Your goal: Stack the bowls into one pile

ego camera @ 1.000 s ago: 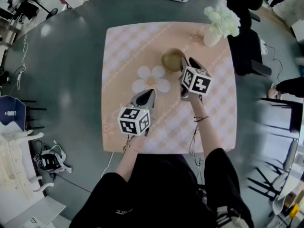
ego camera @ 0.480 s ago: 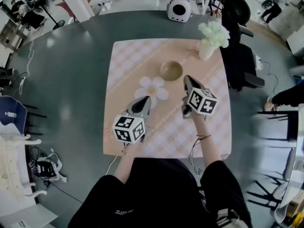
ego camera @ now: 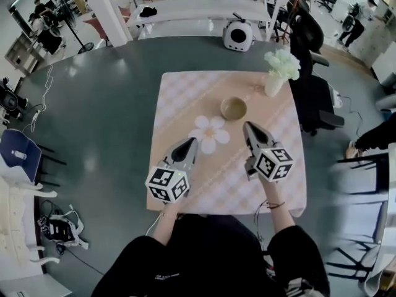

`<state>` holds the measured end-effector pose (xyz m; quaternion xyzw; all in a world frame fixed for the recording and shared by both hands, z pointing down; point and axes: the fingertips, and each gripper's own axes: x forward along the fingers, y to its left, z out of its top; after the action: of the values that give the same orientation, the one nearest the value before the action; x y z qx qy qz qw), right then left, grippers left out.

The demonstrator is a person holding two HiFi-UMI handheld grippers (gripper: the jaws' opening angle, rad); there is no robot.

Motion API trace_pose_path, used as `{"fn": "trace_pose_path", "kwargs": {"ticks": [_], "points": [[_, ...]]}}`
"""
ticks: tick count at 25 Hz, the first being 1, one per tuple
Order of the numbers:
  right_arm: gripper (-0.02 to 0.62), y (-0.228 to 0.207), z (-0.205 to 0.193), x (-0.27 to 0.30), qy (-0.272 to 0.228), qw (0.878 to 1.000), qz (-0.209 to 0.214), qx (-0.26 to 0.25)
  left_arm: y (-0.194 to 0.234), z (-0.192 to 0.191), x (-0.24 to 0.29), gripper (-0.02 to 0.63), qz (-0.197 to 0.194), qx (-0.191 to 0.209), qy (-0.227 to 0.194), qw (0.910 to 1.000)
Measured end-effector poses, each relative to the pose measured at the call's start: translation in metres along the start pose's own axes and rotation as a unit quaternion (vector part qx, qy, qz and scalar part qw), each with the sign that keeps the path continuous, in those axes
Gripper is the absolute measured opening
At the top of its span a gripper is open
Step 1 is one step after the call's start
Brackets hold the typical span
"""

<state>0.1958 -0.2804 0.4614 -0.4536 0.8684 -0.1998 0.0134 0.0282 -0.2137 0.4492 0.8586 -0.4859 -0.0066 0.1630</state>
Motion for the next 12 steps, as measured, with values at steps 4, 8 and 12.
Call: {"fn": "trace_pose_path", "kwargs": {"ticks": [4,8,12], "points": [[-0.006,0.021,0.012,-0.017,-0.029,1.000,0.008,-0.007,0.002,0.014,-0.020,-0.003,-0.001,0.008,-0.021,0.9997],[-0.006,0.032,0.026,-0.035,-0.051,0.999,0.013,-0.005,0.003,0.026,-0.032,-0.003,0.005,0.014,-0.039,0.9991],[-0.006,0.037,0.041,-0.054,-0.072,0.997,0.009,-0.010,0.001,0.041,-0.042,-0.003,0.010,0.025,-0.054,0.9982]]}}
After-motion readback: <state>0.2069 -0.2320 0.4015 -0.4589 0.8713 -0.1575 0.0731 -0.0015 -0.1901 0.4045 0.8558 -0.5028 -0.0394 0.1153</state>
